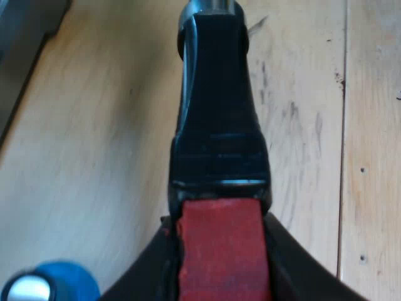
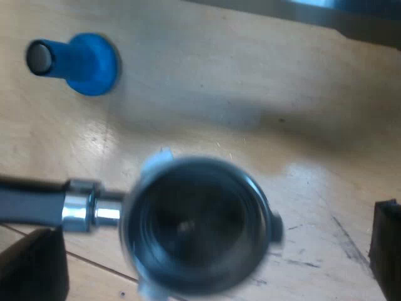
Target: Put the handle in the coffee machine
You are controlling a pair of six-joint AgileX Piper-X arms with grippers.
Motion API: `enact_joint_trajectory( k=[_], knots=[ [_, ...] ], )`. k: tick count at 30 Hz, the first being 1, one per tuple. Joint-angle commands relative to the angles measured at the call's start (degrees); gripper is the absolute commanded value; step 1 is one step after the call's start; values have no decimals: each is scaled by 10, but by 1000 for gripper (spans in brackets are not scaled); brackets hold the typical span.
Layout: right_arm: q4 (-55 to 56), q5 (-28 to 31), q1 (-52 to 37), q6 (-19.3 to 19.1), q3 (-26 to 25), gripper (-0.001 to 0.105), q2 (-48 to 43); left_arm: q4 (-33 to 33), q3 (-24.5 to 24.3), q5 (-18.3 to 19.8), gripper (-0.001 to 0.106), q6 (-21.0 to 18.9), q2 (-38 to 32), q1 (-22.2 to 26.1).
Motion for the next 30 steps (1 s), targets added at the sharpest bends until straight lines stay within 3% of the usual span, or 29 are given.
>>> enact_joint_trajectory(
  k=[1, 5, 10, 18, 26, 30],
  knots=[
    [1, 1, 2, -6, -7, 105, -38, 18, -4, 27, 0, 1, -7, 42],
    [0, 6, 6, -6, -7, 105, -74, 28, -4, 27, 0, 1, -7, 81],
    [0, 82, 51, 0, -7, 105, -110, 48, -4, 34, 0, 7, -7, 142],
    [-11, 208, 169, 57, -7, 105, -115, 134, -6, 37, 0, 102, -7, 233],
    [-71, 336, 268, 95, -6, 105, -111, 166, -7, 39, 0, 162, -29, 311],
    [-113, 388, 306, 97, -5, 105, -90, 165, -7, 77, 0, 209, -44, 383]
  ],
)
